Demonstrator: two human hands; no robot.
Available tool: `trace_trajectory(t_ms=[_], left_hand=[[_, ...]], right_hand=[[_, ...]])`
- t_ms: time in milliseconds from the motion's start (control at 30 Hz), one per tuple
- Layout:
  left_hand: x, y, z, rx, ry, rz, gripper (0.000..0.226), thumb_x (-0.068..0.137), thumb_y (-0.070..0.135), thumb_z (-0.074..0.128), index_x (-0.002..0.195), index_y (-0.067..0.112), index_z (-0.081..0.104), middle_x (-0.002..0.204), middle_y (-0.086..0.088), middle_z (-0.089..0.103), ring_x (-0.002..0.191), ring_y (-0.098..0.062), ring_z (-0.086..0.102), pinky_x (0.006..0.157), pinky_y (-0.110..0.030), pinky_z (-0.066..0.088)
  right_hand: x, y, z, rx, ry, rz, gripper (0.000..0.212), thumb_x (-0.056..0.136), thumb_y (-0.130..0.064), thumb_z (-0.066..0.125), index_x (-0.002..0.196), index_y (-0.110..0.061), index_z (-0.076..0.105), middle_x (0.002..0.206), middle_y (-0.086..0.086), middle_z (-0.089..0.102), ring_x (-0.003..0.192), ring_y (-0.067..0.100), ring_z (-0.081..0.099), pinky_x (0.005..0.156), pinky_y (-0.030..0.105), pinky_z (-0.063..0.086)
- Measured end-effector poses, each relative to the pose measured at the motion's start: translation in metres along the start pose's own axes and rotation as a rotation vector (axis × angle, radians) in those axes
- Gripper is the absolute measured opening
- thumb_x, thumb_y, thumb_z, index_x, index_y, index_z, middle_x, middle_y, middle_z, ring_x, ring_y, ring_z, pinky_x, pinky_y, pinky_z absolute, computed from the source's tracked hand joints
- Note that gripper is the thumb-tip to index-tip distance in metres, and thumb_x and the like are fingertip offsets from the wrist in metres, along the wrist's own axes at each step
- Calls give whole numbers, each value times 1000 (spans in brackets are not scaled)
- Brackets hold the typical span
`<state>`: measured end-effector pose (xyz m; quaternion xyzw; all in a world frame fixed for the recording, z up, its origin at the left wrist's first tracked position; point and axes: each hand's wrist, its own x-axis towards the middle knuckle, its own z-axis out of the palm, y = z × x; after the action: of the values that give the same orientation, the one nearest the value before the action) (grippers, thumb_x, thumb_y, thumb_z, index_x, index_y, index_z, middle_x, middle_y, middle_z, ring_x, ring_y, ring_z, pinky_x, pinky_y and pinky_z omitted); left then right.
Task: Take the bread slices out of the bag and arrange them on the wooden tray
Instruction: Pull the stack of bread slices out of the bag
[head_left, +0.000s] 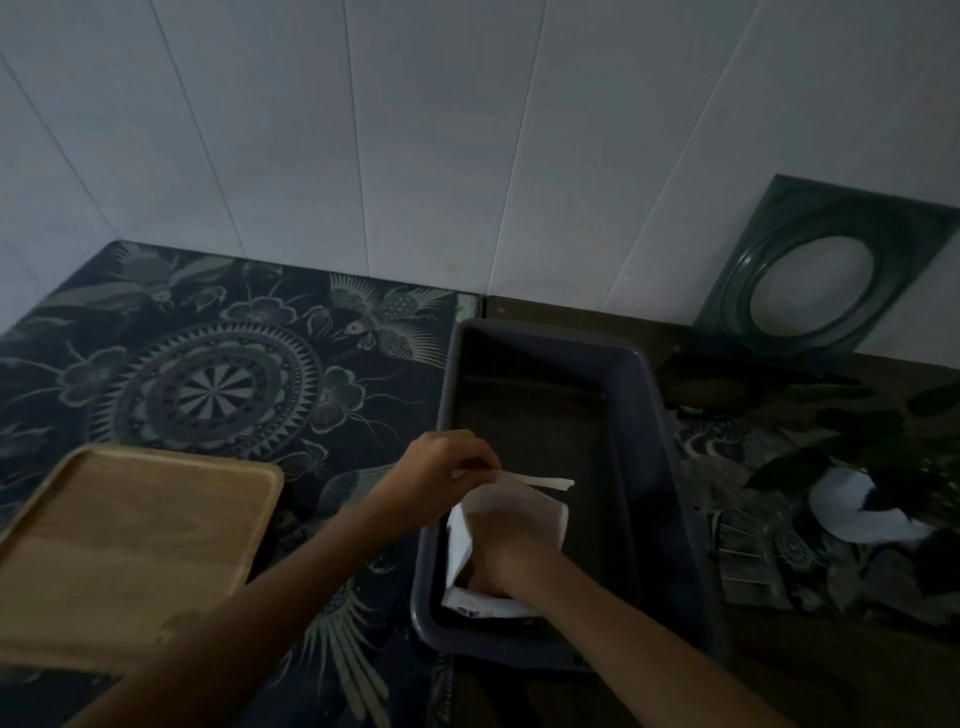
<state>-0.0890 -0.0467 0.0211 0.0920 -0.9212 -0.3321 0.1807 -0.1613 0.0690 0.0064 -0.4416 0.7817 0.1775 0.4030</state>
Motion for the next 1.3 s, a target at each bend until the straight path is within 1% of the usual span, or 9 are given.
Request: trace_trajectory(t_ms=[100,167,300,433,500,767,933,1067,1300], left_hand=[[-2,-3,-3,-27,3,16,10,89,20,72,97,16,77,95,1,73,84,-10,69,78,-28,57],[-4,-5,-5,-55,2,35,9,88,18,74,95,15,77,93,1,73,82,-10,69,75,-27,57],[-8,-9,-7,-102,27,15,8,86,14,77,93,11,79,91,-1,74,79,-10,70,74,-23,57],[-10,-11,-6,-171,27,-39,11,84,13,78,95,12,79,92,1,74,81,-6,70,74,-12,54],[-10,-12,-4,-218,21,-81,11,84,13,78,95,14,79,92,3,74,83,-5,70,73,-8,51],[-16,-19,3,-321,39,-203,11,84,19,78,94,23,77,90,12,75,86,-5,71,75,-18,57],[-14,-17,2,-289,56,-196,11,85,19,78,95,23,78,92,13,74,87,-3,70,76,-16,56],[-8,-15,-1,-254,83,-135,11,83,15,80,94,18,80,90,9,74,86,-3,70,74,-8,51],[-3,-11,-5,-221,85,-58,12,80,10,82,91,13,82,88,2,75,80,-4,71,74,-10,53]], right_hand=[[7,8,21,-33,127,6,70,104,-36,49,161,-12,14,162,22,26,144,42,33,117,56,33],[12,12,36,-75,171,13,80,102,-33,54,162,-13,4,164,25,19,145,46,28,115,60,35],[25,15,51,-150,303,25,79,101,-24,60,159,-8,10,155,27,32,135,44,43,104,54,47],[30,21,56,-22,326,-28,86,94,-43,65,159,-10,18,159,23,32,143,41,38,116,56,36],[32,21,54,34,361,-31,79,95,-46,61,157,-11,27,157,20,38,141,39,41,117,54,34],[29,19,48,135,395,-49,64,88,-37,73,143,-13,50,142,14,57,128,33,55,107,45,43],[12,22,41,96,413,-62,78,81,-46,76,146,-18,44,146,11,52,134,34,50,110,52,43],[-13,18,27,-118,391,-83,75,89,-45,67,151,-20,34,154,18,41,139,42,39,114,55,35],[-61,21,1,1,488,-159,66,92,-32,67,149,-39,34,154,3,40,143,33,31,110,56,40]])
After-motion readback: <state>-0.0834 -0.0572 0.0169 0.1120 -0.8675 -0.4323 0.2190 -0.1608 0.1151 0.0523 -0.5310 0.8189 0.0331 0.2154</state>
